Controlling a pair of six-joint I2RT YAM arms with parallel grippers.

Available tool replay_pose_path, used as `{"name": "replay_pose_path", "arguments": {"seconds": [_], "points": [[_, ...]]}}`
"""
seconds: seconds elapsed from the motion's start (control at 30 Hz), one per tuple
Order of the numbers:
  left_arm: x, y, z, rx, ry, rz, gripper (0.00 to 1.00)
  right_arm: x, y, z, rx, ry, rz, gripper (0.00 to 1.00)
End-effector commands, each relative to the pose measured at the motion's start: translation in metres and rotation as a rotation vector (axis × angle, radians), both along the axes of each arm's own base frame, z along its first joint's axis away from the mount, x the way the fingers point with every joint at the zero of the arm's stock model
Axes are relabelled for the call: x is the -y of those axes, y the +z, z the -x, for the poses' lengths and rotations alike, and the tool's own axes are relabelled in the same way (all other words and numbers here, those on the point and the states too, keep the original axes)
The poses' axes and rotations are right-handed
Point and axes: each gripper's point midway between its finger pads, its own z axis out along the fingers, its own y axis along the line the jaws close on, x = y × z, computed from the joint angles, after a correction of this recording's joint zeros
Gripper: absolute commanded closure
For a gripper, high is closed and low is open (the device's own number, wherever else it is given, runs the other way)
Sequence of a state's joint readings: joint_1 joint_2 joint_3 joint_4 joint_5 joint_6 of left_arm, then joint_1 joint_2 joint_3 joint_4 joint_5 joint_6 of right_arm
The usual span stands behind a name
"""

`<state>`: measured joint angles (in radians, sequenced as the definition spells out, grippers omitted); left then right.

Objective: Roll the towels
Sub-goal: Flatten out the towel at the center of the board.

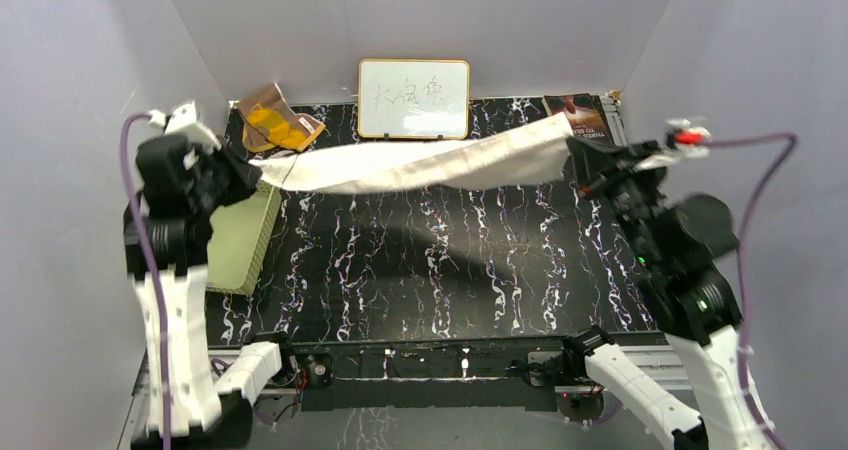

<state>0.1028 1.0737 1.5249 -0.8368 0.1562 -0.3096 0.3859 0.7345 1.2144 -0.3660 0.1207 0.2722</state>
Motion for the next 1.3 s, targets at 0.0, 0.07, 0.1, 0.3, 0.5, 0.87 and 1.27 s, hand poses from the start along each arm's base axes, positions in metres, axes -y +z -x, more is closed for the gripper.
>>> {"name": "replay_pose_path", "arguments": {"seconds": [0.0, 0.07, 0.1, 0.3, 0.5, 0.87, 1.27], "points": [[0.002, 0.018, 0.061, 0.111, 0.069, 0.038, 1.00, -0.006, 0.028, 0.052, 0.146, 0.139, -0.038, 1.00], [-0.002, 0.019, 0.078, 0.079, 0.092, 0.019, 1.00, -0.003, 0.021, 0.057, 0.127, 0.135, -0.028, 1.00], [-0.004, 0.019, 0.081, 0.060, 0.106, 0.011, 1.00, -0.002, 0.017, 0.057, 0.115, 0.131, -0.025, 1.00], [-0.006, -0.039, 0.045, -0.163, 0.081, -0.005, 0.94, -0.001, -0.038, 0.018, -0.038, 0.039, -0.046, 1.00], [0.017, -0.181, -0.028, -0.466, -0.057, 0.112, 1.00, 0.013, -0.157, -0.048, -0.278, -0.195, -0.017, 1.00], [-0.014, -0.174, -0.179, -0.411, -0.063, -0.036, 0.37, 0.020, -0.244, -0.169, -0.497, -0.282, -0.011, 0.39], [0.051, -0.263, -0.060, -0.548, -0.212, 0.198, 0.80, -0.033, -0.328, -0.138, -0.742, 0.039, -0.019, 0.97]]}}
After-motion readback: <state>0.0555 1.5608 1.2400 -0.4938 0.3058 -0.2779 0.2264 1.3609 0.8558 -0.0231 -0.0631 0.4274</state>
